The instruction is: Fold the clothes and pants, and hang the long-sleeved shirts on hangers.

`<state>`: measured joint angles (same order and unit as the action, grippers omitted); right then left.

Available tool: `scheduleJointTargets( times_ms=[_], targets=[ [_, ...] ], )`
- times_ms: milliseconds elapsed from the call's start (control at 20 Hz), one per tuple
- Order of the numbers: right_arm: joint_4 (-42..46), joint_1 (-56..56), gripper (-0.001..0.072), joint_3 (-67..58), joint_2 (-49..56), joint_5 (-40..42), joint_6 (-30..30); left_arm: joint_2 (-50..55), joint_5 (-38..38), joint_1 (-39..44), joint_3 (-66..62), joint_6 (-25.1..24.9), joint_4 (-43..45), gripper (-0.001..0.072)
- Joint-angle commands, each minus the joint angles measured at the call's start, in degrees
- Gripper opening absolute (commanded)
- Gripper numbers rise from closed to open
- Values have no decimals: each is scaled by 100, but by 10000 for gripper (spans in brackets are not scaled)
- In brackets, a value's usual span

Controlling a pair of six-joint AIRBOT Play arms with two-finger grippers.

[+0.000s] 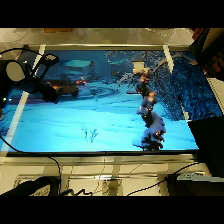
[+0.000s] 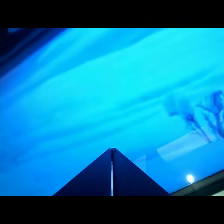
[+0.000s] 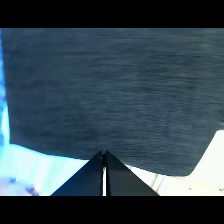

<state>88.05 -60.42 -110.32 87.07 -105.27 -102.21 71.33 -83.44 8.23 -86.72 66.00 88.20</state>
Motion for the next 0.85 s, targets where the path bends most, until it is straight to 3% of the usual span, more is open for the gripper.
scheduleJointTargets(
  times_ms=[0, 200, 450, 800],
  targets=[
    [-389, 702, 37, 22, -68, 269, 245, 4, 2, 0, 2, 0, 0, 41],
    [-343, 2365, 37, 22, -446, 1150, 391, 4, 0, 0, 2, 0, 0, 41],
    [-227, 4723, 37, 22, -1008, 2234, 1257, 4, 2, 0, 2, 0, 0, 41],
    [-227, 6787, 37, 22, -1182, 2365, 1333, 4, 2, 0, 2, 0, 0, 41]
  ],
)
